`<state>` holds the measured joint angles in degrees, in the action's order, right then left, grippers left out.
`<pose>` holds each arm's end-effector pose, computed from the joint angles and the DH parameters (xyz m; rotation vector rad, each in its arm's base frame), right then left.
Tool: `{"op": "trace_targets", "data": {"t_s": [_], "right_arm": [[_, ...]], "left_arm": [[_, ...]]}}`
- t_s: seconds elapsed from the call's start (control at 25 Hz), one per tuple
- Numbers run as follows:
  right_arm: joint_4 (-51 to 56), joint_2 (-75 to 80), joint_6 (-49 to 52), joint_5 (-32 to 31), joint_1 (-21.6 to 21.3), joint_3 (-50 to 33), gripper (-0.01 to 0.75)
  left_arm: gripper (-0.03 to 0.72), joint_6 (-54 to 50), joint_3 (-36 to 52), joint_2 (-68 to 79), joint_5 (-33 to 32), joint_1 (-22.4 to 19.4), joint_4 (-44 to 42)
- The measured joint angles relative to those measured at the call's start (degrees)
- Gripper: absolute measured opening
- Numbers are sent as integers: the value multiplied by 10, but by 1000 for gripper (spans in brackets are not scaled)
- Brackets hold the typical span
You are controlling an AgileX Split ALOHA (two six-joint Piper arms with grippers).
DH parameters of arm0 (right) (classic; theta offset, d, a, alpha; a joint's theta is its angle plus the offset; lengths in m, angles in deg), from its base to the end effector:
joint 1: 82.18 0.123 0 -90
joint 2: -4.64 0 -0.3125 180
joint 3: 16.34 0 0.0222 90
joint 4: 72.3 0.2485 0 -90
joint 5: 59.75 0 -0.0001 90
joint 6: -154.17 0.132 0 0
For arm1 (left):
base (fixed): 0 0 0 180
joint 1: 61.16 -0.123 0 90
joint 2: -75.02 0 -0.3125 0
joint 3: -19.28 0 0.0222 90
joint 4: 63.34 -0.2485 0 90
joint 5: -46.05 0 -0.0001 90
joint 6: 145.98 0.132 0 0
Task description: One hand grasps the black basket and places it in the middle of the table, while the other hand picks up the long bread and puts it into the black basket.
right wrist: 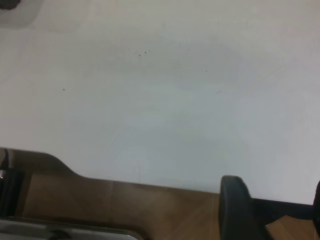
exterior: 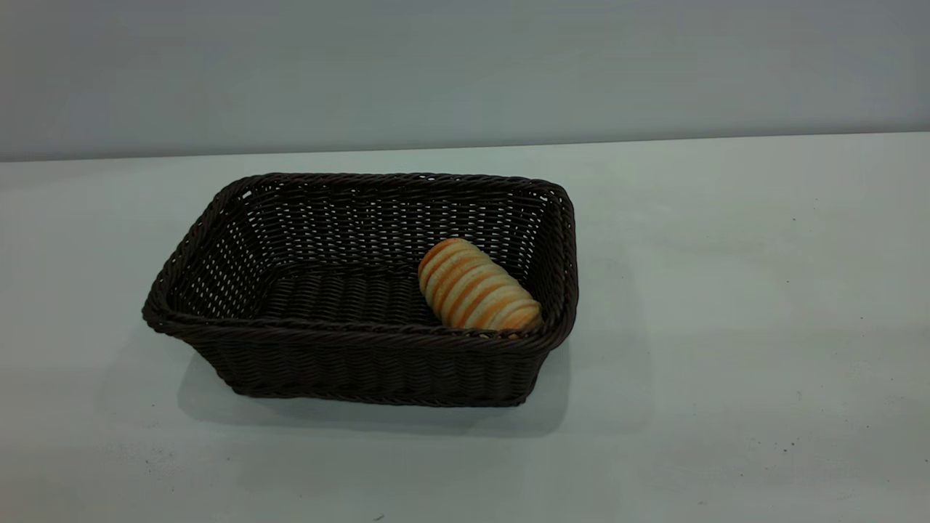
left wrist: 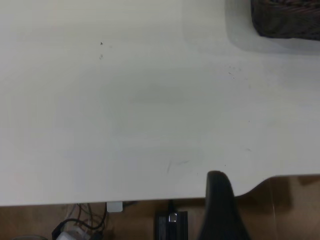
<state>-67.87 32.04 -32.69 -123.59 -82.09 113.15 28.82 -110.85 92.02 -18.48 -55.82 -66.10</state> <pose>0.0424 0.0092 0.2372 -0.1374 2.4666 0.0496 0.0203 0.0039 0.2452 0.0040 2.2923 -0.0347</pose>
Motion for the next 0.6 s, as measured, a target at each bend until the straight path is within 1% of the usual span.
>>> {"op": "trace_targets", "data": {"t_s": [0.36,0.4,0.56,0.6], "right_arm": [[0,0,1,0,0,0,344],[0,0,1,0,3,0,344],[3,-26,1,0,38,0,344],[5,-39,1,0,40,0,344]], "left_arm": [[560,0,0,0,0,0,0],[560,0,0,-1,0,0,0],[560,0,0,-39,0,0,0],[560,0,0,-55,0,0,0]]}}
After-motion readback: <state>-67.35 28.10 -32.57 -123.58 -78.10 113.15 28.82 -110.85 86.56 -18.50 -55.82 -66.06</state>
